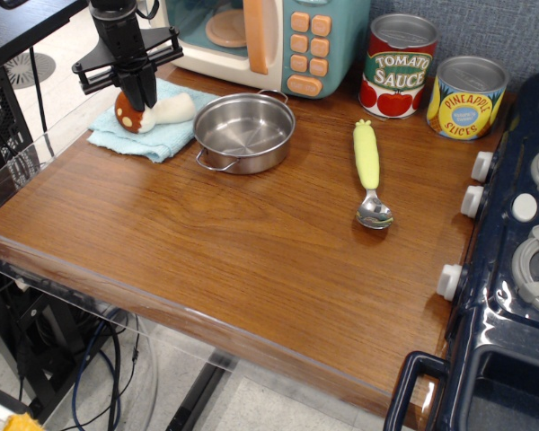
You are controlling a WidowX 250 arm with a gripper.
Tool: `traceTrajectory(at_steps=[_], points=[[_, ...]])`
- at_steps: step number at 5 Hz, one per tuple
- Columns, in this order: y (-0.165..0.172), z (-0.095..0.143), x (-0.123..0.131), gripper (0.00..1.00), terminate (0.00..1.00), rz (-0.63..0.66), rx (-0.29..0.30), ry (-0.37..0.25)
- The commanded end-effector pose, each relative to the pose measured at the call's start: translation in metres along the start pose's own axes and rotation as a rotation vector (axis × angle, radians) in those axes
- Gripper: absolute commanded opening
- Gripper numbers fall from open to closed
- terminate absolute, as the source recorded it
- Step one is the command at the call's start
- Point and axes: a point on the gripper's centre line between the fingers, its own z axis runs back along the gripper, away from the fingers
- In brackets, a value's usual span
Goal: Move the mushroom to the opposite corner of the table.
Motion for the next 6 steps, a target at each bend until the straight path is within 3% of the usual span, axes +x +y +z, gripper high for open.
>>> traceTrajectory(at_steps=[1,2,5,6], points=[[-0.012,0.040,-0.003,0.00,0.00,-0.048,0.019,-0.083],[-0.018,0.051,-0.004,0.00,0.00,-0.061,0.041,-0.107],[-0.035,0.105,-0.031,0.00,0.00,-0.116,-0.085,-0.141],[-0.046,0.113,-0.056,0.00,0.00,-0.184,-0.123,-0.110]])
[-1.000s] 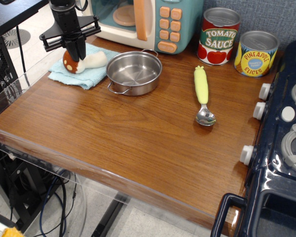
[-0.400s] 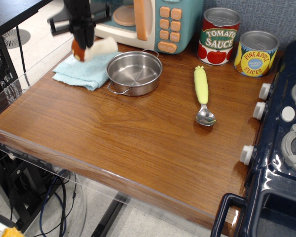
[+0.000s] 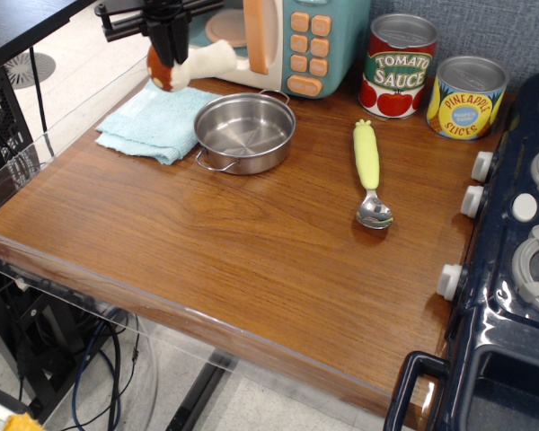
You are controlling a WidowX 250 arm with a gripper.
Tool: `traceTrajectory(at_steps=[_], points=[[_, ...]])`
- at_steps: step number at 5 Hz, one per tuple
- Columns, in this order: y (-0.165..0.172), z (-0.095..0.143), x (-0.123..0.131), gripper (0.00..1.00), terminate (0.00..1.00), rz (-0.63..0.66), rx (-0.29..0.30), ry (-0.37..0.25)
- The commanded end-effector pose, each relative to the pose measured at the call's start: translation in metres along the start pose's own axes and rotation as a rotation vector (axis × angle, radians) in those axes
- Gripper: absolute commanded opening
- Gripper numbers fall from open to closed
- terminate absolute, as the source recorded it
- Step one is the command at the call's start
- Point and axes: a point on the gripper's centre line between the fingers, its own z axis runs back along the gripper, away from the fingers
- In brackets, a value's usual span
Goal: Move the mushroom to the opposite corner of the table.
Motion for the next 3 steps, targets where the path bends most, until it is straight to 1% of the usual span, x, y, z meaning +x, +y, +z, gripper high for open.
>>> traceTrajectory(at_steps=[1,2,3], points=[[-0.034,0.045,-0.054,0.00,0.00,-0.154,-0.128,0.011],[-0.044,0.048,-0.092,0.00,0.00,-0.228,-0.156,0.045],[-0.056,0.050,-0.136,0.00,0.00,-0.307,-0.171,0.090]])
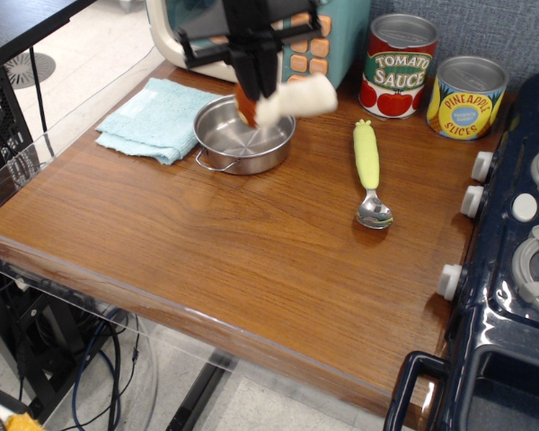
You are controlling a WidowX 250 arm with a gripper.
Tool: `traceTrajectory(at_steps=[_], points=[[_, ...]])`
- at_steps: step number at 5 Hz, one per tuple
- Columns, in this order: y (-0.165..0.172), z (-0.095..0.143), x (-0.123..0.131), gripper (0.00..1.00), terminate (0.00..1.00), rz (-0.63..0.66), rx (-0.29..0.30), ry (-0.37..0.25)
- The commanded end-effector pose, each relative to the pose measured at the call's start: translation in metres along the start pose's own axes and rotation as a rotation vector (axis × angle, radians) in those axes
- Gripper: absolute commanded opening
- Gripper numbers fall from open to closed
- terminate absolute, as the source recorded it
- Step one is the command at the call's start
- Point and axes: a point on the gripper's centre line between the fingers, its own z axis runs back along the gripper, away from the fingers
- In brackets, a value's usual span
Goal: Move the mushroom to the opposite corner of the table.
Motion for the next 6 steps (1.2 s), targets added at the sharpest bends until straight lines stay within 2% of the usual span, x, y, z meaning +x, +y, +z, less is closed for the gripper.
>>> traceTrajectory(at_steps=[1,2,3,4,6], points=[[-0.030,0.007,-0.073,0.00,0.00,-0.152,-0.038,0.011],[-0.028,-0.001,-0.098,0.00,0.00,-0.210,0.006,0.025],[-0.016,-0.010,-0.112,0.00,0.00,-0.233,0.058,0.032],[-0.012,-0.017,-0.120,0.00,0.00,-0.255,0.081,0.058],[-0.008,-0.037,-0.126,0.00,0.00,-0.259,0.058,0.138]])
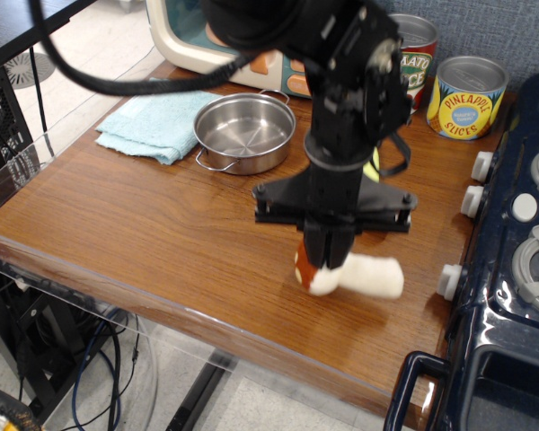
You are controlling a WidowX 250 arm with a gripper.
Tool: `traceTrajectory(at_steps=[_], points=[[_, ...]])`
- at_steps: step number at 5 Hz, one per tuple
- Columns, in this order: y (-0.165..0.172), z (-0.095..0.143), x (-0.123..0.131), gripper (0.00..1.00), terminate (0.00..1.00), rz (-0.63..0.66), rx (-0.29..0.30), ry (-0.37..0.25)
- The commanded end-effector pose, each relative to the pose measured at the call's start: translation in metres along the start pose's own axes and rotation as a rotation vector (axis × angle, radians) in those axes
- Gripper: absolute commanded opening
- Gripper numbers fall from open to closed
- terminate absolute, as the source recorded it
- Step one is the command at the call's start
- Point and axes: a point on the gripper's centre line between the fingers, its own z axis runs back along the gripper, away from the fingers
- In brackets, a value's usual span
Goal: Move the mushroom to the opposite corner of the table.
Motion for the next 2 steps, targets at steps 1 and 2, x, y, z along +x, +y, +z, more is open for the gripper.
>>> traceTrajectory(at_steps=[1,2], points=[[0.0114,0.0031,-0.0023,1.00,0.00,0.019,-0.043,0.043],[0.0124,0.0050,-0.0010,1.00,0.00,0.026,-0.052,0.043]])
